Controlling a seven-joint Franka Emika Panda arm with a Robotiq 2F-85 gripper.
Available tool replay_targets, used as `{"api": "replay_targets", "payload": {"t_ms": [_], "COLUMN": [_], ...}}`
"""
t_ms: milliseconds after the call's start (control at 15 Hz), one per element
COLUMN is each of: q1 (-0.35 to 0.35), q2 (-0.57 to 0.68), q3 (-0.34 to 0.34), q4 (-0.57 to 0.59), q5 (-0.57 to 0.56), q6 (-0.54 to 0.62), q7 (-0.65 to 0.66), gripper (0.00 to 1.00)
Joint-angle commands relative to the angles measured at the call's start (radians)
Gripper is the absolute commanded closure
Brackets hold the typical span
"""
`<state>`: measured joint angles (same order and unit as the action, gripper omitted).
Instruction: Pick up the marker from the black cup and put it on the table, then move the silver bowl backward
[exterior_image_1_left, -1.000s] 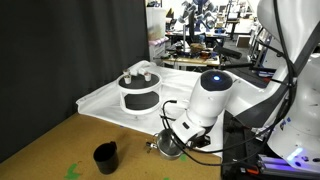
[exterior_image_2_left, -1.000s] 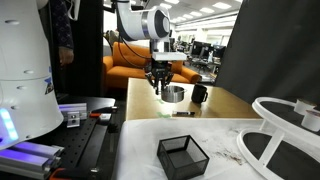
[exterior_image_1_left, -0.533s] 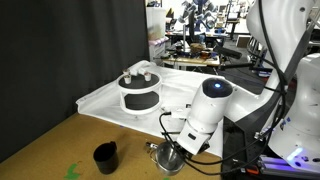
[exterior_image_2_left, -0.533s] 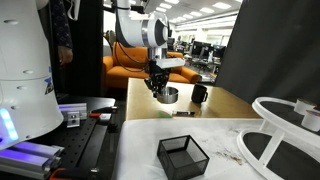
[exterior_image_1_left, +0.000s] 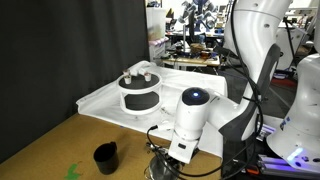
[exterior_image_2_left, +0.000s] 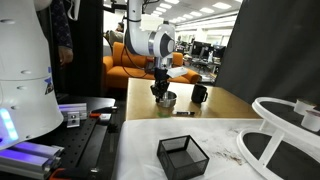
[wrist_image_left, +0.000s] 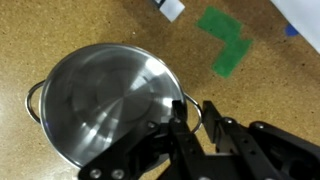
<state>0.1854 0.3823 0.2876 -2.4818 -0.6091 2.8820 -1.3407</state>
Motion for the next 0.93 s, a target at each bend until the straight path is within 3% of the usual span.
{"api": "replay_targets", "payload": {"t_ms": [0,67,133,200,267,533,867], "q1": [-0.004,0.002,0.009,0.012,0.009,0.009,0.010], "q2": [0.005,0.002,-0.005,-0.007,-0.001,-0.001,-0.001], "q3": [0.007,0.000,-0.010,-0.019,-0.013,-0.018,-0.018], "q4": [0.036,0.045,0.045,0.048,0.038,0.042,0.043], "q5": [0.032,0.032,0.027,0.021,0.027,0.026,0.026], "q6": [-0.048,-0.058,-0.060,-0.059,-0.034,-0.035,-0.036], "q7": [-0.062,-0.063,-0.051,-0.042,-0.041,-0.041,-0.041], "gripper": [0.89,0.90,0.47,0.50,0.73,0.50,0.50]}}
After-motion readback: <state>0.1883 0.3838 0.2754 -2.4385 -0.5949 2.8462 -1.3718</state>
